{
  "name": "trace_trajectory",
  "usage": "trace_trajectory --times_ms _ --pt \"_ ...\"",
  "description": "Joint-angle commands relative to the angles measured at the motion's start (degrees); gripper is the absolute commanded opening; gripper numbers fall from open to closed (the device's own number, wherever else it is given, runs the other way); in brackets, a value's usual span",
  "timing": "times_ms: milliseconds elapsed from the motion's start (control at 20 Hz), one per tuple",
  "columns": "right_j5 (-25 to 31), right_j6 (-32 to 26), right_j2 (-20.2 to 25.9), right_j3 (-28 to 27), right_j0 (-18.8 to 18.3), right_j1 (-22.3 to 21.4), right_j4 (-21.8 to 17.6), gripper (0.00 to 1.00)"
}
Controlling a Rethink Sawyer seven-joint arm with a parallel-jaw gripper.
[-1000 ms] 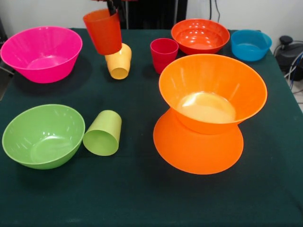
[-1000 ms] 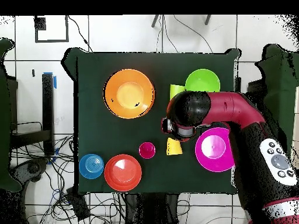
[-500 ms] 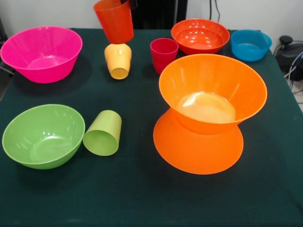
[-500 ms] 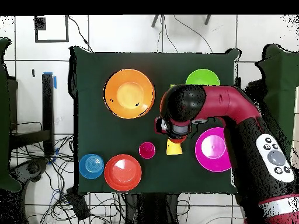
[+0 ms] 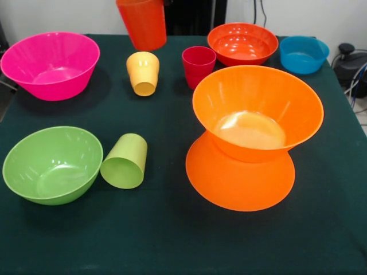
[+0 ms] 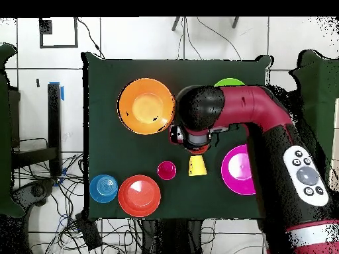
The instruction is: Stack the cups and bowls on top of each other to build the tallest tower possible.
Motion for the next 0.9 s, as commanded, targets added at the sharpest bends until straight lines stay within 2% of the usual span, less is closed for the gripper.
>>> trace_trajectory --times_ms 50,750,900 --pt "5.7 -2.0 0.4 -3.5 5.5 -1.8 0.1 0.00" --pt "3.4 5.6 -3.0 -6.2 13.9 -1.7 0.9 0.00" --pt "4.3 7.2 -3.9 -8.3 16.2 -1.5 0.6 0.00"
